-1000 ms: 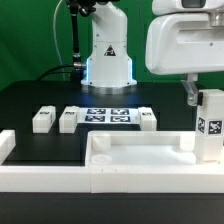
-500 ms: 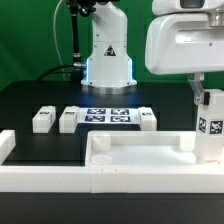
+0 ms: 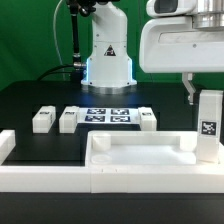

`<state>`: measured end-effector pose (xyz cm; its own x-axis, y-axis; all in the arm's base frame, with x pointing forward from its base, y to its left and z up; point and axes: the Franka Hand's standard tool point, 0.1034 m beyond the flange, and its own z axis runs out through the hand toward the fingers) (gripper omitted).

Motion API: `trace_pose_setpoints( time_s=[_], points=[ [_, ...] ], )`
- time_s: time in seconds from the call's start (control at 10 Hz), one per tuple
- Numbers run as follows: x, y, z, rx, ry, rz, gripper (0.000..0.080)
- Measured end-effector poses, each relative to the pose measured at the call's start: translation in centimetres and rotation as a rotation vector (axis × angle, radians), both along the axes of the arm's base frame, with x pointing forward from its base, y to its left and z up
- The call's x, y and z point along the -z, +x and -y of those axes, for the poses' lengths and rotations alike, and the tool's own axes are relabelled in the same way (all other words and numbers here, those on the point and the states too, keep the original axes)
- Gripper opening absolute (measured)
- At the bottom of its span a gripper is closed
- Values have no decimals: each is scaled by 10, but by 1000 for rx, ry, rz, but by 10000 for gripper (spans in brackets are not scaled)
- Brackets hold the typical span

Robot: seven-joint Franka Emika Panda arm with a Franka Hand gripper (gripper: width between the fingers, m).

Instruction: Assemble desk

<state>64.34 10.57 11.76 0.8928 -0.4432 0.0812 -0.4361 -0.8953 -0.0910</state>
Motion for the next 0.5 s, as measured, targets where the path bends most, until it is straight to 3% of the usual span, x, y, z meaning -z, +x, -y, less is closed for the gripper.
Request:
trace_pose_setpoints(
  time_s=[0.4,0.5],
  points=[
    [0,0,3,230,27,-13,288],
    [1,-2,5,368,54,-20,288]
  ],
)
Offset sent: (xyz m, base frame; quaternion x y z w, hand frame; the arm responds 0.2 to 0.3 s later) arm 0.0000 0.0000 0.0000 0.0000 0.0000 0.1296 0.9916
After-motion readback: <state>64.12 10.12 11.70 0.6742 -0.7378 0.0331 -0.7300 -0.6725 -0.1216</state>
